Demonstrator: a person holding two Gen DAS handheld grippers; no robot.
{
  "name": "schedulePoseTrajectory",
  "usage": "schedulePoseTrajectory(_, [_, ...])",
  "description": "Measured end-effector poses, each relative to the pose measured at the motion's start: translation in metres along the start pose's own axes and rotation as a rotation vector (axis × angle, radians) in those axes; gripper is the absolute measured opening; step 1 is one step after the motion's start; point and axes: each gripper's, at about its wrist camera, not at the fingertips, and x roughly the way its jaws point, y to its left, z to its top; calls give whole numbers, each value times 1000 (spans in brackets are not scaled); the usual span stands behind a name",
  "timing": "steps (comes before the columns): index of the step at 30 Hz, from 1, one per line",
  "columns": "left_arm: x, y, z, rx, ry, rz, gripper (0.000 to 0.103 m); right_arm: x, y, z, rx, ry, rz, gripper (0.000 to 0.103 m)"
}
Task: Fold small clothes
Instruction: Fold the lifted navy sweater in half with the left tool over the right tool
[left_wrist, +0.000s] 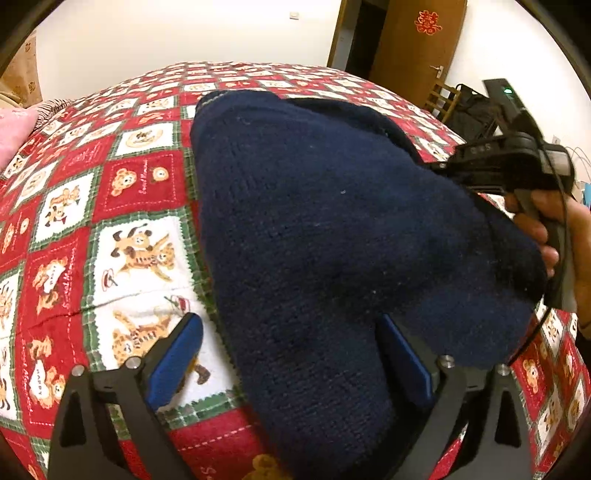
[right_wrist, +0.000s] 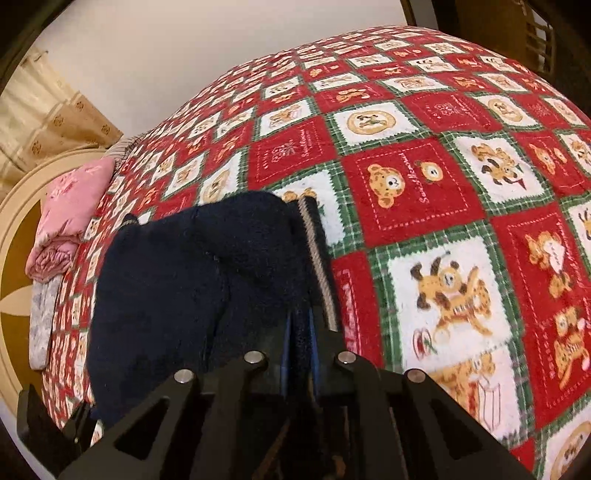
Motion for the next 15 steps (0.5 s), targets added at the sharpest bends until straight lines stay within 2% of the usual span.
schedulePoseTrajectory(1, [0,0,0,-2,-1,1,99,-6,1,-4,2,-1,16,16])
schedulePoseTrajectory(4, [0,-1,0,-3,-4,3,99,-31,3,-22,-18,-22,9,36])
schedulePoseTrajectory(6, [0,-1,0,-6,-6,2,99,-53,2,-41,-33,-44,47,48])
schedulePoseTrajectory(10, [-1,-1,-2,-11,-12,2,99,-87,4,-86,-86,-61,102,48])
schedulePoseTrajectory(13, [-2,-2,-3,-5,-17,9,99,-95,8,-115,-124,-39,127,48])
schedulePoseTrajectory(14, [-2,-2,-3,-1,-19,12,99,-93,10,-122,-133,-17,123,47])
schedulePoseTrajectory(15, [-2,-2,-3,0,-20,13,99,-90,13,-128,-146,-2,121,38])
